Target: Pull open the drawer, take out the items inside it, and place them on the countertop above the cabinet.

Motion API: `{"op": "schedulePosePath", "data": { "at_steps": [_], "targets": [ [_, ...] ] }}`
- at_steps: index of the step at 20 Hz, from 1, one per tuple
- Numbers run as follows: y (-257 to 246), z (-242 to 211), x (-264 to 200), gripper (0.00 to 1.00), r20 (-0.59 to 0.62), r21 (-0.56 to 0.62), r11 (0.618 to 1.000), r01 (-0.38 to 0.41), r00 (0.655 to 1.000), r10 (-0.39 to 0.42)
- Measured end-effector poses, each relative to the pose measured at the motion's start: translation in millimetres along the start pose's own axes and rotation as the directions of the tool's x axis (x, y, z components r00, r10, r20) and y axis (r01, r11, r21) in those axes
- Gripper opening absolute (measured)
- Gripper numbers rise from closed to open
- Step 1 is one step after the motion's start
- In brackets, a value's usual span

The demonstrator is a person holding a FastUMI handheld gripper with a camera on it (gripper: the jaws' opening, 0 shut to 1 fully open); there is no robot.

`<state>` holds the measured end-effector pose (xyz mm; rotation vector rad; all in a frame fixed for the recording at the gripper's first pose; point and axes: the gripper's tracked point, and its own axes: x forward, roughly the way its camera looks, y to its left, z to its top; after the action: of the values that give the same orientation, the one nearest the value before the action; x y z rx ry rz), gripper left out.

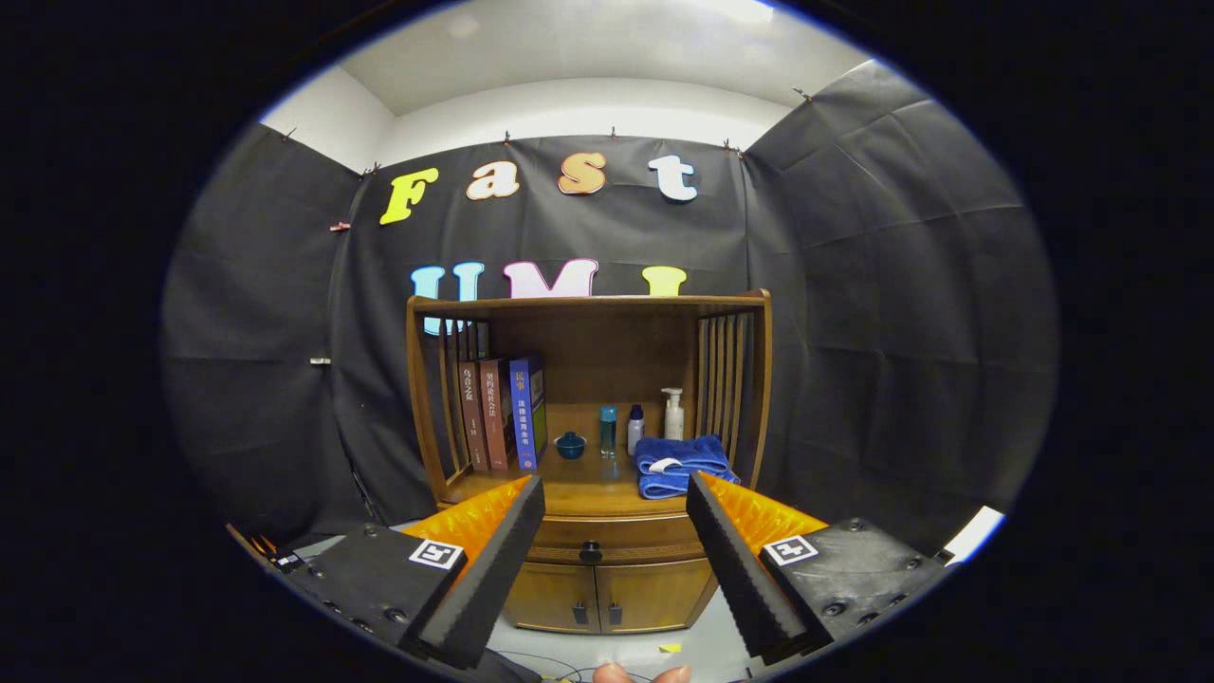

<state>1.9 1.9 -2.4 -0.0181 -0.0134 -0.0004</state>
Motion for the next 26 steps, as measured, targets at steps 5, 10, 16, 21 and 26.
{"op": "schedulePosePath", "data": {
  "at_steps": [5,10,16,21,26],
  "targets": [
    [-2,-1,3,0.99,0.015,-0.026,0.999,0.02,1.0,-0.019],
    [-2,-29,24,0.99,0.009,-0.069,0.997,0.025,1.0,-0.024],
    [4,-82,70,0.99,-0.016,-0.103,0.995,0.012,1.0,-0.014],
    [-1,-161,123,0.99,-0.076,-0.036,0.999,0.015,0.997,-0.018],
    [-2,-262,179,1.0,-0.217,-0.021,1.0,-0.016,0.976,0.011]
  ]
}}
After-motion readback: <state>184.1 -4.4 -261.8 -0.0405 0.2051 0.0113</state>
